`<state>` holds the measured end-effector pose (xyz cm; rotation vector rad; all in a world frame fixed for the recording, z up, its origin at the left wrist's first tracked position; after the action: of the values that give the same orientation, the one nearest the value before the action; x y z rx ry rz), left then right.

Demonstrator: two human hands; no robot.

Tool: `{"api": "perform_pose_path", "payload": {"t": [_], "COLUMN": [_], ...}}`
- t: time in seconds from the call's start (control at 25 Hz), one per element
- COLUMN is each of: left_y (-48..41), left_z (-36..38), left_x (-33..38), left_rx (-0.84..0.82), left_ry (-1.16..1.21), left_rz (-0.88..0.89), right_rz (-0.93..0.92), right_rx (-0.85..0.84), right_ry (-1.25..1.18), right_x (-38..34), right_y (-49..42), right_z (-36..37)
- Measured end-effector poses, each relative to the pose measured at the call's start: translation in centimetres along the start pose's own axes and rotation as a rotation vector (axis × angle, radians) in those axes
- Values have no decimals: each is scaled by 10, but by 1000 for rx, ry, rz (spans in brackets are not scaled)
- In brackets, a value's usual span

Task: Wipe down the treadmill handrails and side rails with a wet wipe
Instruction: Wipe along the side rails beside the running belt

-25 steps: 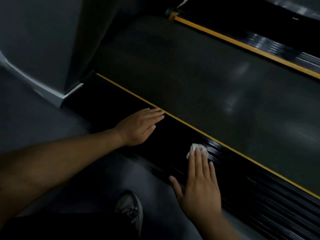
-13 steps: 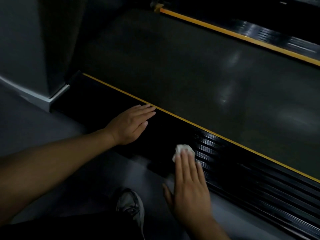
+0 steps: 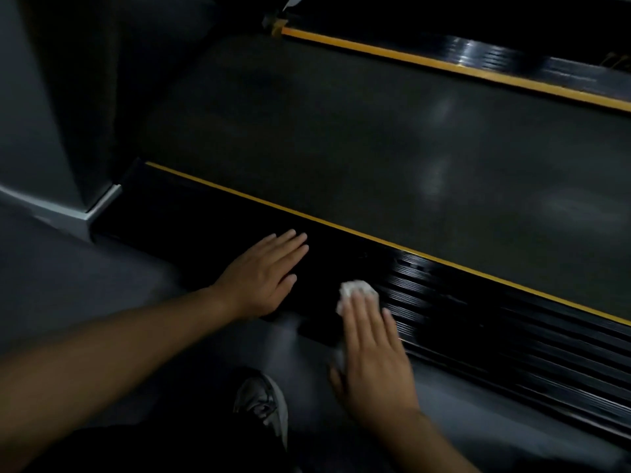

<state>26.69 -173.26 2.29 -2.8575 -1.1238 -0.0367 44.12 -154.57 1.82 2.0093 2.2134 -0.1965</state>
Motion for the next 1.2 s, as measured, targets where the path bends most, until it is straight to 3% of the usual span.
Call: {"api": "perform_pose_path", "payload": {"t": [0.12, 0.32, 0.64, 0.88, 0.96, 1.2], "left_y": [-4, -20, -53, -53, -52, -53], "left_z": [1, -5, 0, 2, 2, -2], "left_x": [26, 32, 68, 65, 65, 69], "left_rx": [21, -22, 14, 31, 31, 31], "left_ry": [-1, -23, 42, 84, 83, 83], "left_rz": [-49, -35, -40, -36, -42, -43], "right_rz": [80, -23, 215, 34, 17, 241], "right_rx": [-7, -25, 39, -30, -35, 19], "right_ry": [36, -48, 54, -84, -40, -30], "right_x": [23, -42, 93, 8, 10, 89], "right_y": [19, -41, 78, -16, -30, 49], "right_z": [-5, 6, -17, -4, -4, -21]}}
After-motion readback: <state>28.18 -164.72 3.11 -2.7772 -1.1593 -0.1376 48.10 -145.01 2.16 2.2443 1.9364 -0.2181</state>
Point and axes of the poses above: each hand's wrist, its own y-axis away from the middle knuckle, its own z-axis out of the palm, x = y × z, the point moved 4 cm from there along -y, towards the middle knuckle, and after that the axes turned 8 degrees about -y, right-handed, at the moved point
